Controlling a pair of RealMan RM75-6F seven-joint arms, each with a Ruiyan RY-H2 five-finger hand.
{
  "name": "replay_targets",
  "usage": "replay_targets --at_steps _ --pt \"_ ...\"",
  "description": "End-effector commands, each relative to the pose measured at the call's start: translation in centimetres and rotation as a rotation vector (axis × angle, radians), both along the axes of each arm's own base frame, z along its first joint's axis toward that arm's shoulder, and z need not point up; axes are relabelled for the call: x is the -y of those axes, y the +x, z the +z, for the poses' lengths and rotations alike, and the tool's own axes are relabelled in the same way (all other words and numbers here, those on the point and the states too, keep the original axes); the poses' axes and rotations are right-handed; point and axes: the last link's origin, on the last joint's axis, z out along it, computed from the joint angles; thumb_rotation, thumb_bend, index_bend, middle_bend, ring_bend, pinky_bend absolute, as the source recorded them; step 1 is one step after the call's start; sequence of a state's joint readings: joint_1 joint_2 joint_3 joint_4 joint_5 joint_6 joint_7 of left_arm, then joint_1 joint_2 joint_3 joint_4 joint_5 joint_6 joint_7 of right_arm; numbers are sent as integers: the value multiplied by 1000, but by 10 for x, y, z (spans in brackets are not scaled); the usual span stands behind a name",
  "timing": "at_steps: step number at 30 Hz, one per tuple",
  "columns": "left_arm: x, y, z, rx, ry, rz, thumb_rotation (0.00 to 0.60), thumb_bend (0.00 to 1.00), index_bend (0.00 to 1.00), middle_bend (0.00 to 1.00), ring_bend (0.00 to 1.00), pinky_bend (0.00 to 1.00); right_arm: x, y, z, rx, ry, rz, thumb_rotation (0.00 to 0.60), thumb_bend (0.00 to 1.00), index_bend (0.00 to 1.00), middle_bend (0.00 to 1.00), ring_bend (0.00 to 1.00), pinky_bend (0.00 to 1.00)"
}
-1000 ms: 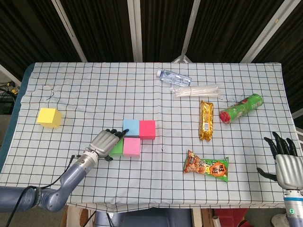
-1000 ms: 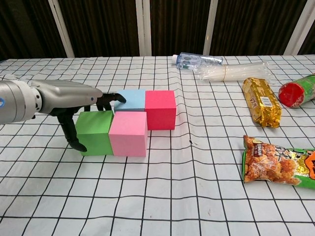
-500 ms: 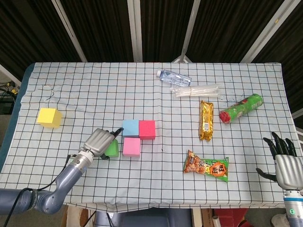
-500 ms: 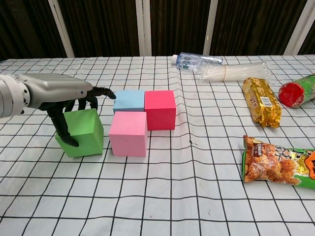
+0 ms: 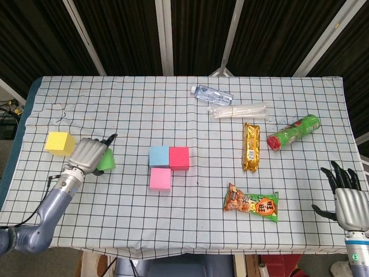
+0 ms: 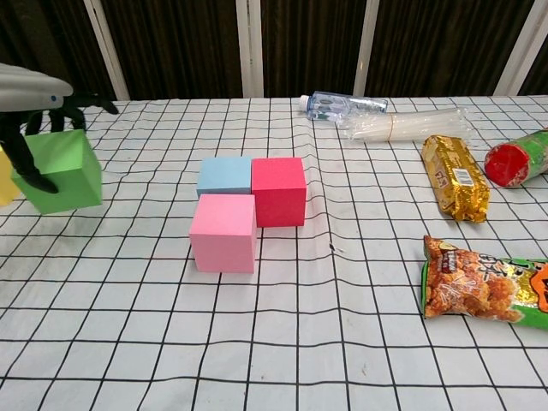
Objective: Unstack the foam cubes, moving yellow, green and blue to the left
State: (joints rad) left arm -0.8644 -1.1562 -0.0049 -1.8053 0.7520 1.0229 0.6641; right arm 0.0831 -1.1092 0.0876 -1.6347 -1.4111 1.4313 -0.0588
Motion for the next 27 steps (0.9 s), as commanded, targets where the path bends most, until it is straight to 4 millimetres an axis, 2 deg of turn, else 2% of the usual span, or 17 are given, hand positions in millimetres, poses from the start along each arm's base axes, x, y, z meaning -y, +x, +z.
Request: replay_targets --at_steps 1,2,5,14,18,27 --pt "-10 -16 4 -47 -23 69 600 56 12 108 137 285 0 0 -1 -2 6 -1 600 59 170 23 116 0" --pt "-10 -15 3 -36 -30 73 600 33 8 70 72 248 1 0 -2 -3 7 -2 600 59 170 23 116 0" --pt "-13 -6 -4 12 -53 57 600 1 1 10 0 201 1 -1 -3 -5 13 -6 600 59 169 23 116 0" --pt "-15 43 -18 171 20 -90 600 0 5 0 0 191 1 -1 -1 3 11 -4 600 59 170 23 116 0" --pt "-14 52 -29 160 17 -103 600 0 2 0 0 185 0 -1 0 9 11 -3 600 58 170 23 116 0" --pt "-13 67 -74 154 -27 -91 600 0 0 0 0 184 -1 -4 5 23 -3 -13 600 59 170 23 116 0"
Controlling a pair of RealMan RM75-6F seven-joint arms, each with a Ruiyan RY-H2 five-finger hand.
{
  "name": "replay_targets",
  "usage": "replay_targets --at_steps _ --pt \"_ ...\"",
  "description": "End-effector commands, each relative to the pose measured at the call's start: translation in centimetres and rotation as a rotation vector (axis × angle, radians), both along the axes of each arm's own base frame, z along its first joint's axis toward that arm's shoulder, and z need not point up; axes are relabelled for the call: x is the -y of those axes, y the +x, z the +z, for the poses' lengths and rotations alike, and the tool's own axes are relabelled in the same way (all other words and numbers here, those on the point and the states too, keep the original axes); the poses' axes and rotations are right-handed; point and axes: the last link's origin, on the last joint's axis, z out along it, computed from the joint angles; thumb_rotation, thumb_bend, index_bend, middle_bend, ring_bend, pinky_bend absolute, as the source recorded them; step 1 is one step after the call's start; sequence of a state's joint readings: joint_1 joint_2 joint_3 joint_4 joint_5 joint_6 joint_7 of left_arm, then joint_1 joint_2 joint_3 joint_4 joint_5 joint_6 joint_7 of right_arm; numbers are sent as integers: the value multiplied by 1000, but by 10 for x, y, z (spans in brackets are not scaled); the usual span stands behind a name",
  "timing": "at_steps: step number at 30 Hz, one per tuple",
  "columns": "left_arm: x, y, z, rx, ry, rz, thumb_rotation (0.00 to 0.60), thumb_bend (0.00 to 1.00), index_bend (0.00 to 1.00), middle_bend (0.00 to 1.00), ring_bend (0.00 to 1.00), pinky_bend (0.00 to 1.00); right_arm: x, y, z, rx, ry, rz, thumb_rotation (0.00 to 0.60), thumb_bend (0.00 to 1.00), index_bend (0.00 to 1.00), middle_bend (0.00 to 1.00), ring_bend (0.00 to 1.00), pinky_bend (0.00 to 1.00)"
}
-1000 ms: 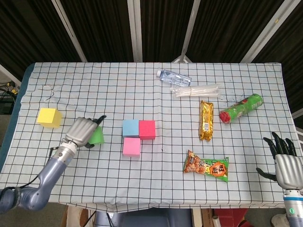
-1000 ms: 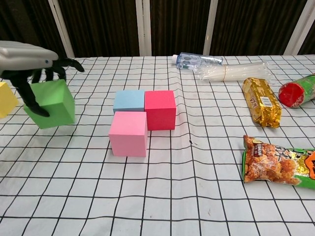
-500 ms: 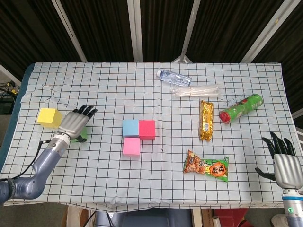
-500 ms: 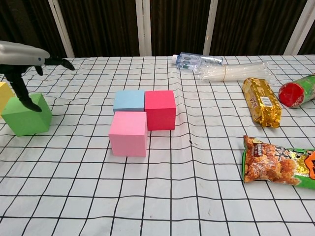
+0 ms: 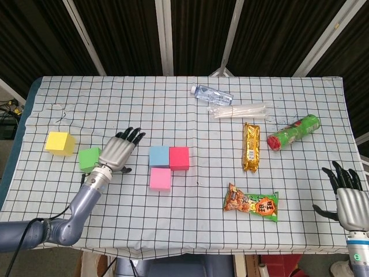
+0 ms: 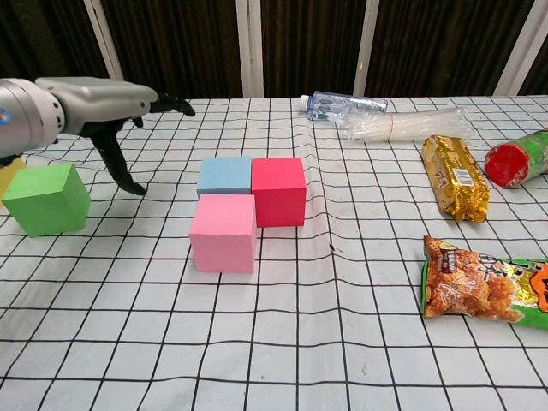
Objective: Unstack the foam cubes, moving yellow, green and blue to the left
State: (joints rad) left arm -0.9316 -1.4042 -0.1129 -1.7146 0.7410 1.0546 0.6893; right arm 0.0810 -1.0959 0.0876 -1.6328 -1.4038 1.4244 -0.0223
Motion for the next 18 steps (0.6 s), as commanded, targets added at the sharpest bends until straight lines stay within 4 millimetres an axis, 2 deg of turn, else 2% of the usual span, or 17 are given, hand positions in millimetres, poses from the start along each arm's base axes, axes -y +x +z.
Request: replay_targets --at_steps 1,9,18 --pt "-3 6 -13 -4 -1 1 600 0 0 0 0 184 0 -1 1 1 -4 -3 600 59 170 23 116 0" --pt "-4 22 -34 26 1 -26 600 0 0 0 0 173 0 -1 -1 3 9 -2 600 58 170 23 116 0" --pt "-2 29 -52 23 -27 -35 600 0 2 7 3 178 1 -1 1 5 3 -3 600 59 170 23 116 0"
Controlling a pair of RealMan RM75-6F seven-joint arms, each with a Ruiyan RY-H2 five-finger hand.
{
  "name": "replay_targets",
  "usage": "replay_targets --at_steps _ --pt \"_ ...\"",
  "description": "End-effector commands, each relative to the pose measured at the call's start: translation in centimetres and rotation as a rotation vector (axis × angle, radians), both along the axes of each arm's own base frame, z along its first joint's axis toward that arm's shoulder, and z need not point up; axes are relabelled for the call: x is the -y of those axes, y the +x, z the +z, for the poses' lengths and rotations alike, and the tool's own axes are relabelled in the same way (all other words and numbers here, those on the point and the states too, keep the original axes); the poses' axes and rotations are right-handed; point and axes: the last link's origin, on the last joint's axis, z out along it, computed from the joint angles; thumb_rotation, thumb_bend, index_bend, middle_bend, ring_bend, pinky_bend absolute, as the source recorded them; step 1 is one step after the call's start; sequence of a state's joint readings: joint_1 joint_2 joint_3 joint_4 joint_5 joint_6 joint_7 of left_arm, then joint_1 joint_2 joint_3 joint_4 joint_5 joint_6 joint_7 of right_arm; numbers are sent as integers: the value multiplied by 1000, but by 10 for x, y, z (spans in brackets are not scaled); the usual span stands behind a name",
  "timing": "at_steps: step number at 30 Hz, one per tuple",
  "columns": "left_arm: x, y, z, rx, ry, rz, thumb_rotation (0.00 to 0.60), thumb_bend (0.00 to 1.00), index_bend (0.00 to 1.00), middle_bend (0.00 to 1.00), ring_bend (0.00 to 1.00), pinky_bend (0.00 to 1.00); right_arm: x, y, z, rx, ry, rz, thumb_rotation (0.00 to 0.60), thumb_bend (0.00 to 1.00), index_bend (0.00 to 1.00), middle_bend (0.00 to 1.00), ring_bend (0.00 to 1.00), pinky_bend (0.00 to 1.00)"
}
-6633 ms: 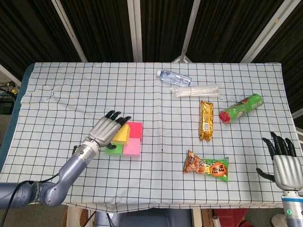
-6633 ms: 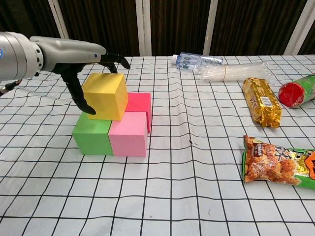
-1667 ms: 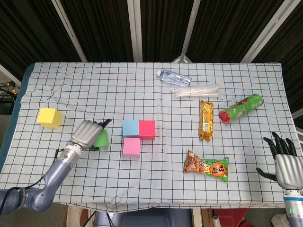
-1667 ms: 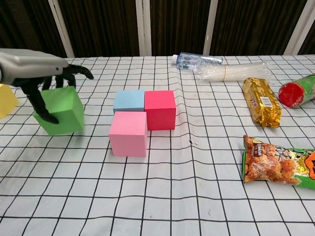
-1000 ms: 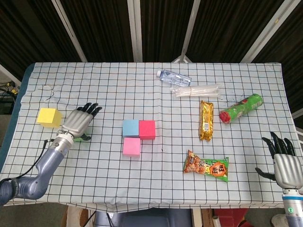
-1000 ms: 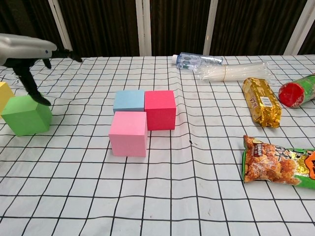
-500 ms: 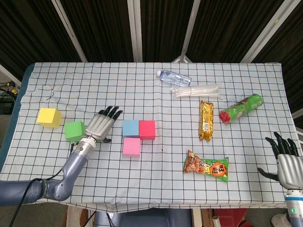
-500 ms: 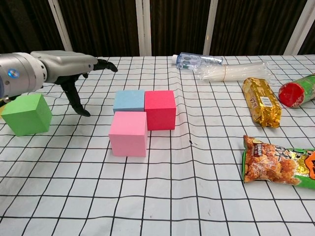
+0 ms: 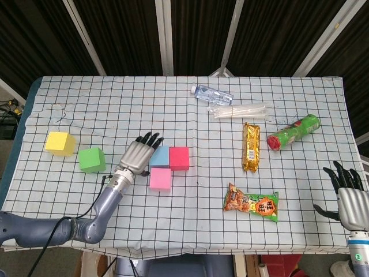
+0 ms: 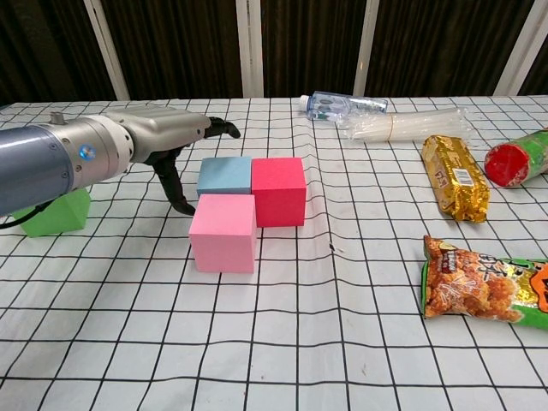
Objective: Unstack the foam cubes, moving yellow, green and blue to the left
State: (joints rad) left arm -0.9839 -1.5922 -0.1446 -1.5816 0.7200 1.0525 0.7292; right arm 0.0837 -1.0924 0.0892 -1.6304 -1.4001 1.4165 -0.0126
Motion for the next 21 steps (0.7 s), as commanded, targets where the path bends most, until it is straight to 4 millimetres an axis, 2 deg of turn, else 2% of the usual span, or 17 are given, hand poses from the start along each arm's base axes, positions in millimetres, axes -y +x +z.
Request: replay_targets --at_steps 1,6,12,18,21 --pt "0 3 -3 -1 1 -3 600 0 5 16 11 186 0 0 0 -1 1 0 600 59 170 23 116 0" --pt "-3 12 -9 15 22 -16 600 0 24 94 81 251 -1 1 -1 -1 6 4 600 58 170 23 116 0" --pt "-5 24 -21 39 39 -42 600 14 66 239 190 343 -1 0 -1 -4 7 0 600 59 170 23 116 0" --pt "-5 25 -30 26 32 -43 600 91 103 304 239 363 0 -1 -1 0 6 -1 600 59 170 23 116 0" --pt "-5 26 -32 25 32 -47 600 145 144 372 290 386 0 0 -1 5 11 -2 600 59 170 23 116 0"
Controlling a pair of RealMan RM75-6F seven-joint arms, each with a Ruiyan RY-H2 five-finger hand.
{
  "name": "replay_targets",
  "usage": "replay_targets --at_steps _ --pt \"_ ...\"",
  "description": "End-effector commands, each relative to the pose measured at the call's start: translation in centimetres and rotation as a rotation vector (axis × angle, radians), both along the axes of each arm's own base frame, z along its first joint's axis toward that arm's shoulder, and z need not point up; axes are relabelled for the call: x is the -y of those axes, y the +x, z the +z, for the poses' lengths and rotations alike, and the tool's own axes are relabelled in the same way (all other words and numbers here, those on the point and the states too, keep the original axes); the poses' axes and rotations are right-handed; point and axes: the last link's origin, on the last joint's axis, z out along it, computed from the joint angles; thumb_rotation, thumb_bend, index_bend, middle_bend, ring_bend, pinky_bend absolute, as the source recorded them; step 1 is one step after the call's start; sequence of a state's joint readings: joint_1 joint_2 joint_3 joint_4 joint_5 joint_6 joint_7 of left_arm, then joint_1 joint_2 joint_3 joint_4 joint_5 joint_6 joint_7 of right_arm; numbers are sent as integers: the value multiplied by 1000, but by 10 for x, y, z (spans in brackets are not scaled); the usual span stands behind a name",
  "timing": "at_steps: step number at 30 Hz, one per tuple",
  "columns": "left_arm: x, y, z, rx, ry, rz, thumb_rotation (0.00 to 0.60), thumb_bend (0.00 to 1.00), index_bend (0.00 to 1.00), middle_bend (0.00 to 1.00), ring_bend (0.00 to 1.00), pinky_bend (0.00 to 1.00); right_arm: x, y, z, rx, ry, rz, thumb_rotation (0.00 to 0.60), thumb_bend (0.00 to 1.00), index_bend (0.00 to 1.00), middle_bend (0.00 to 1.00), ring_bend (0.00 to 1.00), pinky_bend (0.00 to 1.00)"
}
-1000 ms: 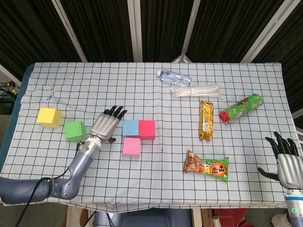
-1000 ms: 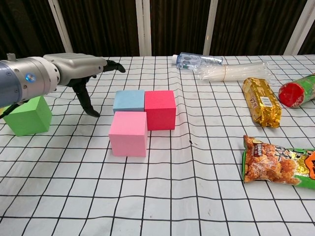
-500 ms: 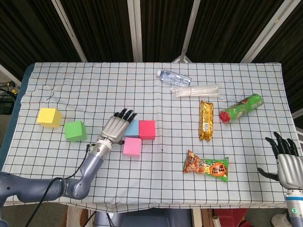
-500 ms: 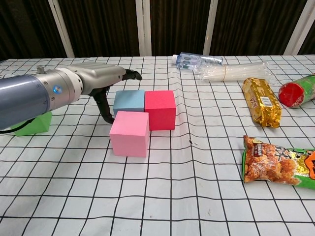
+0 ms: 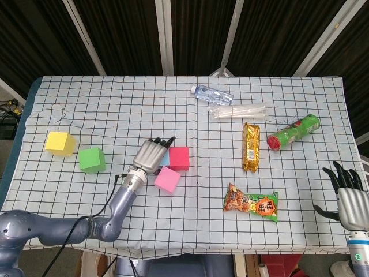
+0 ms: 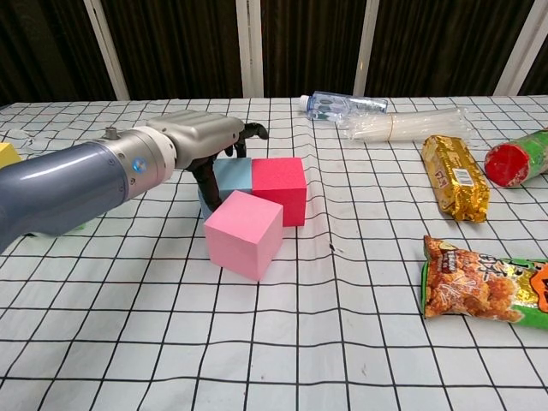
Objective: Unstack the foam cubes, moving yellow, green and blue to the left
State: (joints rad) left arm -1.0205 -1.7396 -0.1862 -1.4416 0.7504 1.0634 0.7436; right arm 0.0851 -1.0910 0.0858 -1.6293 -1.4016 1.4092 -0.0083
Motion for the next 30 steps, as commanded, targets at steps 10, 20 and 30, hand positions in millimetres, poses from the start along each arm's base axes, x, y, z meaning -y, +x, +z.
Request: replay_targets --at_steps 10,20,30 --pt "-4 0 18 -9 68 -33 600 248 250 550 444 455 -1 1 1 9 0 4 600 59 169 23 116 0" --pt "-15 -36 75 -22 163 34 600 192 214 462 430 440 -1 3 -3 14 19 11 600 59 170 23 116 0" --pt "-28 -63 82 -106 204 94 600 42 18 4 25 204 -1 3 -4 9 19 8 600 59 169 23 116 0"
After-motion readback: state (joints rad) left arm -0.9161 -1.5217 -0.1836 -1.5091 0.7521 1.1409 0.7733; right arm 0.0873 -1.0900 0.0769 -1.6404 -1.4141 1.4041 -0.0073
